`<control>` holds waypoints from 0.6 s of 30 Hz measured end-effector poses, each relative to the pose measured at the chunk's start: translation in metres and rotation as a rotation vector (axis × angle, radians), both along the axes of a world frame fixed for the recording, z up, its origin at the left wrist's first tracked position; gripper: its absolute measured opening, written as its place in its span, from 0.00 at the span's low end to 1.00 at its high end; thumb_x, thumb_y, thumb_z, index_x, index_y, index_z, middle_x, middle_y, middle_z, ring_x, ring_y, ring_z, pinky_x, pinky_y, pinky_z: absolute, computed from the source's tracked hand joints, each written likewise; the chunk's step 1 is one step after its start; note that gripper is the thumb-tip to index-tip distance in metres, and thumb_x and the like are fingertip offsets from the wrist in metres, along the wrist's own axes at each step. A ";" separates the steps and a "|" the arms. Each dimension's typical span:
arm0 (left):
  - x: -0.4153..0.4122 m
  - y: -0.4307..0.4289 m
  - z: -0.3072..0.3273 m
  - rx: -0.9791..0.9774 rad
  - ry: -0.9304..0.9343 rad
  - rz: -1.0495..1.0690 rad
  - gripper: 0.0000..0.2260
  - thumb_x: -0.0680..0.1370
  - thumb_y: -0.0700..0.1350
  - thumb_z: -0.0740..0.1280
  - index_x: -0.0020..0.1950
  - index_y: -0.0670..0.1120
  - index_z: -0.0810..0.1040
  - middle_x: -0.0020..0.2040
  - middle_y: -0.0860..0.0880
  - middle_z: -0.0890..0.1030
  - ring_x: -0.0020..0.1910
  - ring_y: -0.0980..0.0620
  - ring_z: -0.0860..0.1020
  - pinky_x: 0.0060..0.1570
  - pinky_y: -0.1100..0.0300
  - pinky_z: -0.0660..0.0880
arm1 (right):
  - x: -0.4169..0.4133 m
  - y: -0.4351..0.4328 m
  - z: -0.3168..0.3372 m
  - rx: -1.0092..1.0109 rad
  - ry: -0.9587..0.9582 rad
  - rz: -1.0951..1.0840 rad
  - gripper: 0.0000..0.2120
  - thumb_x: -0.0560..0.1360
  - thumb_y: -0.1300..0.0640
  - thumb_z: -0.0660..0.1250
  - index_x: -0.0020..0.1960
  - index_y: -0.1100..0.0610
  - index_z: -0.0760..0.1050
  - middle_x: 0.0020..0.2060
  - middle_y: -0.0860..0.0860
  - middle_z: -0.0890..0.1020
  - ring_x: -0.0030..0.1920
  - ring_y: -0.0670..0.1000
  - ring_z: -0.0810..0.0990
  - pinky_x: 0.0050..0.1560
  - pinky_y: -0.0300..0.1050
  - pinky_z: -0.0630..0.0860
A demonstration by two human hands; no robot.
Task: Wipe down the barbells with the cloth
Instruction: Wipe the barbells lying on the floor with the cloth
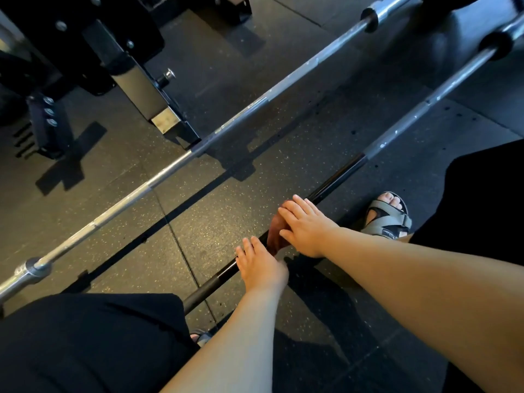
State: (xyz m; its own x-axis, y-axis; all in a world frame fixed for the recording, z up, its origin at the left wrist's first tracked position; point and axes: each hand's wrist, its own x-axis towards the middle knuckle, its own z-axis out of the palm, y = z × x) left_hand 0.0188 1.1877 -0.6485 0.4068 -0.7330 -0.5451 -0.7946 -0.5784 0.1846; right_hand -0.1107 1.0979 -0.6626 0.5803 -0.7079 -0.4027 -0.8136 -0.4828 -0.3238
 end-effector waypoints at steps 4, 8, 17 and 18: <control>0.013 -0.003 0.003 0.001 0.094 0.023 0.35 0.83 0.44 0.64 0.84 0.47 0.47 0.84 0.48 0.47 0.83 0.46 0.44 0.81 0.49 0.44 | -0.021 -0.020 -0.004 -0.040 -0.068 -0.252 0.31 0.86 0.42 0.47 0.83 0.57 0.48 0.82 0.55 0.50 0.82 0.58 0.41 0.79 0.56 0.39; 0.014 -0.004 0.006 -0.017 0.155 0.069 0.31 0.83 0.43 0.61 0.84 0.48 0.52 0.84 0.50 0.50 0.83 0.49 0.46 0.81 0.49 0.47 | -0.027 -0.016 0.004 -0.177 0.048 -0.155 0.27 0.86 0.47 0.55 0.81 0.56 0.57 0.80 0.58 0.56 0.81 0.66 0.46 0.79 0.65 0.43; 0.002 -0.002 0.009 -0.008 0.087 0.025 0.34 0.82 0.42 0.62 0.84 0.44 0.47 0.84 0.47 0.46 0.83 0.46 0.44 0.81 0.51 0.44 | -0.029 -0.023 0.008 -0.234 0.123 -0.048 0.27 0.87 0.47 0.46 0.82 0.59 0.54 0.81 0.59 0.55 0.82 0.62 0.48 0.81 0.62 0.47; 0.003 -0.005 0.010 -0.002 0.072 0.014 0.33 0.82 0.43 0.62 0.84 0.44 0.48 0.84 0.46 0.48 0.83 0.46 0.45 0.81 0.50 0.45 | -0.037 -0.027 0.007 -0.231 0.126 -0.127 0.27 0.87 0.47 0.47 0.82 0.59 0.54 0.81 0.60 0.54 0.82 0.63 0.47 0.81 0.62 0.47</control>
State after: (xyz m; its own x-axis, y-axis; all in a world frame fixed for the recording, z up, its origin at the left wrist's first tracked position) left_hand 0.0222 1.1828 -0.6388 0.3773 -0.7286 -0.5716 -0.7710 -0.5891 0.2420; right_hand -0.1473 1.0706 -0.6555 0.4369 -0.8530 -0.2854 -0.8991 -0.4238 -0.1095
